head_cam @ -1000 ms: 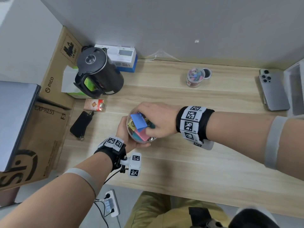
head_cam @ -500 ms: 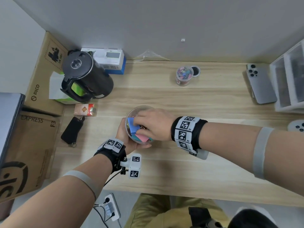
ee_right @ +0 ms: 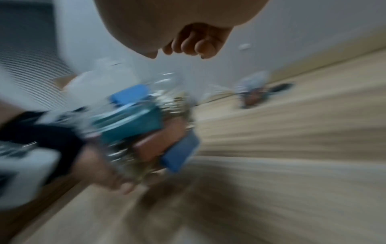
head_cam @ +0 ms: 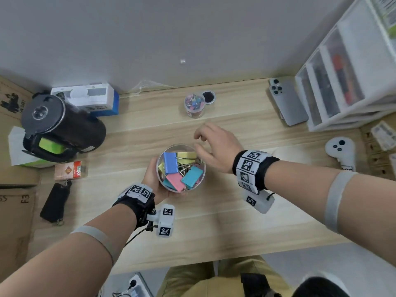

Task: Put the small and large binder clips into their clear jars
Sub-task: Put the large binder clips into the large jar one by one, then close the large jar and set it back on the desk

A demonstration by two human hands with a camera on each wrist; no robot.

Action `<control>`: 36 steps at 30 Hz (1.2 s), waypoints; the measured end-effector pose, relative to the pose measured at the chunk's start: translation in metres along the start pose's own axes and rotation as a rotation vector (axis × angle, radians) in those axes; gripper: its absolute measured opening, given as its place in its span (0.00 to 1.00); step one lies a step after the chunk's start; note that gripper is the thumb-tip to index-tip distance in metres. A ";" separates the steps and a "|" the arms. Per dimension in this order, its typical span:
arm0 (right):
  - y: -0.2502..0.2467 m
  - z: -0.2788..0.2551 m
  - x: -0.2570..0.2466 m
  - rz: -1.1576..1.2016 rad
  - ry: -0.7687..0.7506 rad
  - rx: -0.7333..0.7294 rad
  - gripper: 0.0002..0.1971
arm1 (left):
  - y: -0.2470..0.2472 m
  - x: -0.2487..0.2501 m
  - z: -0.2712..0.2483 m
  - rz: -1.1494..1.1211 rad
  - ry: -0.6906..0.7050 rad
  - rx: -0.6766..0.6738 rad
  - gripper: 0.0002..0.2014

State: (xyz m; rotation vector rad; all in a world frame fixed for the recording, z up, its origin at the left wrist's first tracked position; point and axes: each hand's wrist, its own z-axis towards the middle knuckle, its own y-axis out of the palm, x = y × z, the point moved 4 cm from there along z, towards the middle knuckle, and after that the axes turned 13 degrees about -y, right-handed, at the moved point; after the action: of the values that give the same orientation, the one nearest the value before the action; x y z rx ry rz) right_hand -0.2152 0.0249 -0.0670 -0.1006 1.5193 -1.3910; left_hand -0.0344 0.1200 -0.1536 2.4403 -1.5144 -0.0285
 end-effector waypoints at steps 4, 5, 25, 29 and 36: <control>-0.025 -0.044 0.086 -0.275 0.517 -0.189 0.19 | 0.024 0.001 0.009 0.024 0.002 -0.013 0.33; -0.030 -0.059 0.102 -0.347 0.642 -0.266 0.25 | 0.028 0.001 0.011 0.031 0.012 -0.017 0.32; -0.032 -0.034 0.071 0.076 0.481 -0.260 0.52 | 0.043 0.001 0.013 0.052 0.040 0.056 0.33; -0.020 -0.003 0.010 0.163 0.158 -0.316 0.54 | 0.032 -0.001 0.006 0.015 0.034 0.077 0.35; 0.018 0.016 -0.031 -0.138 -0.006 -0.541 0.54 | 0.034 -0.005 0.000 -0.019 0.063 0.092 0.26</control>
State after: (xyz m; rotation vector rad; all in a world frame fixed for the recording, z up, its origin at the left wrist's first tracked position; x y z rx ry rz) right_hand -0.1796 0.0395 -0.0597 -0.5503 1.8770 -1.0467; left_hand -0.0659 0.1100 -0.1466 2.5012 -1.4970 0.1162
